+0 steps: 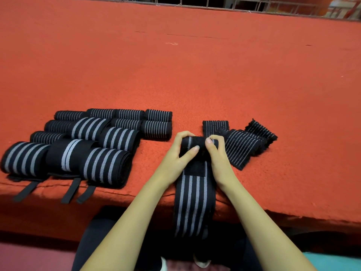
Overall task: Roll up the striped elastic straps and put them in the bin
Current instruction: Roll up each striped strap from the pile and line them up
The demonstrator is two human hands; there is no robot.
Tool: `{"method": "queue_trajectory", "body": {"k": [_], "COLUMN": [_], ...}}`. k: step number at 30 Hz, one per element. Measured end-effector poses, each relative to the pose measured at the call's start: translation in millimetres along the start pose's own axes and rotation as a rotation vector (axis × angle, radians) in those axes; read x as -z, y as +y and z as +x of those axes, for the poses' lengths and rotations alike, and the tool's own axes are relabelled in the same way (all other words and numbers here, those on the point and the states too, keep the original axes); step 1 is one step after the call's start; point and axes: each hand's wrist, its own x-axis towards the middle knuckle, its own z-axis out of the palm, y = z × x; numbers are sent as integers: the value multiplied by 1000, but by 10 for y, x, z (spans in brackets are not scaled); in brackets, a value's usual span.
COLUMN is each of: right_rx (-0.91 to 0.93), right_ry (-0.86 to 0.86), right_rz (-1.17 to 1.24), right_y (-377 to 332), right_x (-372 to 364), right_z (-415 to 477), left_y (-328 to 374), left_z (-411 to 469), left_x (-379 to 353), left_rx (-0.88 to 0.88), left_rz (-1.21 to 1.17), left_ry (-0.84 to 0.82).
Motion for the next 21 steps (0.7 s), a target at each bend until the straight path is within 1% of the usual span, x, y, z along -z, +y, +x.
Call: {"method": "queue_trajectory", "body": {"k": [4,5,7,10,13,17,21], "right_rx": [23,32,55,62,8,-38,27], "right_ry": [22,20,14,-6,-74,-77,-75], "right_rz": [-33,-33,-28,2,30,46,-42], "right_y": [-14,-17,5,-8,-8,5,56], "right_x": [-13,-13,-2,7,3,-7,1], "right_z": [-39,-50,-56,-58,-44,-35,-79], "left_y": [44,57,56,19,8,22,-9], "left_z": [30,47,71,62,19,4,43], "left_x": [-31,-43,-59,-44,3,23,-2], "left_rx": [114,147,193,172,134,128,196], "left_rz": [117,120,55,-89,-189,-165,-71], "left_ry": [70,81,90,94,87,57,101]}}
